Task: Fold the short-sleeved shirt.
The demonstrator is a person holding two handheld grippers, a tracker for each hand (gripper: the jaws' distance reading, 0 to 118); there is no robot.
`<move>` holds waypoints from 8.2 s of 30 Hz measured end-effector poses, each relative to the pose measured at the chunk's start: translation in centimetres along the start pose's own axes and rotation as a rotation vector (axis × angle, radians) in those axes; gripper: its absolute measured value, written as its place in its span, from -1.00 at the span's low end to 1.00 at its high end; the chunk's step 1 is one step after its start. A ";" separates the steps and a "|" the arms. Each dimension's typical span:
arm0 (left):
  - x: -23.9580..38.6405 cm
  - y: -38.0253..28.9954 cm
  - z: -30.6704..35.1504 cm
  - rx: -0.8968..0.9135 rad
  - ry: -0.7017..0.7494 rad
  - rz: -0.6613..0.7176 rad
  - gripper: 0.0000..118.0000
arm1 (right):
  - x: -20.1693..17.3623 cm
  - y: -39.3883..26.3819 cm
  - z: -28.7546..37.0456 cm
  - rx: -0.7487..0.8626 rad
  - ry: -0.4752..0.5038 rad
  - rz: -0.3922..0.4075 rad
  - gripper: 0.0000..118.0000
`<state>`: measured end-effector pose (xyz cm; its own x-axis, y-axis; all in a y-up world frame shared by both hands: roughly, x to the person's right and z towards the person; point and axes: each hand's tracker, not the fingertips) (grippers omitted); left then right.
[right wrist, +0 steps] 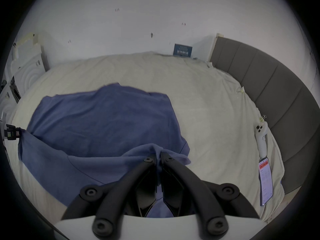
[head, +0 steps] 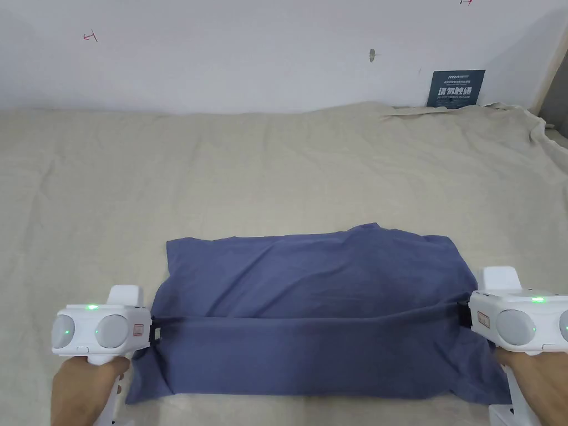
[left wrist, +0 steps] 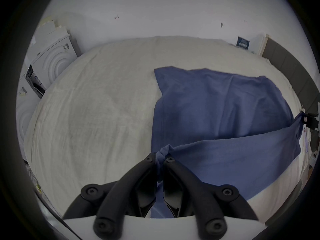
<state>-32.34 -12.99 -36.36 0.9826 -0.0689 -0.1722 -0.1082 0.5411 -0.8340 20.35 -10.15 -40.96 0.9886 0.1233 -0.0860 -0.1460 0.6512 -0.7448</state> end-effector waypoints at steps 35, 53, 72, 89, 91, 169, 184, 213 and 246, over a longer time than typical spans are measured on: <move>0.7 -6.9 16.0 0.426 -0.088 0.102 0.35 | 2.0 -6.7 20.3 0.431 0.032 -0.174 0.55; 1.9 -10.3 15.9 0.335 -0.078 0.073 -1.00 | 3.3 -11.1 20.4 0.471 -0.007 -0.151 -1.00; -1.9 -6.6 3.0 -0.107 -0.018 0.149 0.53 | 2.1 -9.8 17.8 0.398 -0.014 -0.166 -1.00; -1.1 -5.7 5.4 -0.035 -0.105 0.024 -0.93 | 4.2 -9.0 10.4 0.126 0.050 -0.205 -0.44; -1.2 -5.5 5.8 -0.020 -0.110 0.022 -0.93 | 4.2 -9.0 8.7 0.071 0.059 -0.182 0.41; -0.7 -7.7 20.1 0.449 -0.057 0.118 0.51 | 2.8 -8.0 22.3 0.420 -0.014 -0.114 0.21; 1.4 1.4 13.2 0.395 -0.132 0.019 -1.00 | 0.7 -1.8 18.5 0.490 0.033 -0.073 -1.00; -0.3 11.6 -8.0 -0.100 -0.151 -0.013 -0.94 | 1.8 2.3 6.7 0.286 0.073 -0.173 -1.00; -1.8 9.4 -1.2 0.031 -0.180 -0.011 -1.00 | 0.9 9.3 -8.6 -0.042 0.056 0.021 -0.98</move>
<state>-35.28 -8.78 -44.58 0.9951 0.0749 -0.0641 -0.0953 0.5672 -0.8181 20.16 -10.48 -53.63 0.9859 0.0937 -0.1386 -0.1667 0.6167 -0.7694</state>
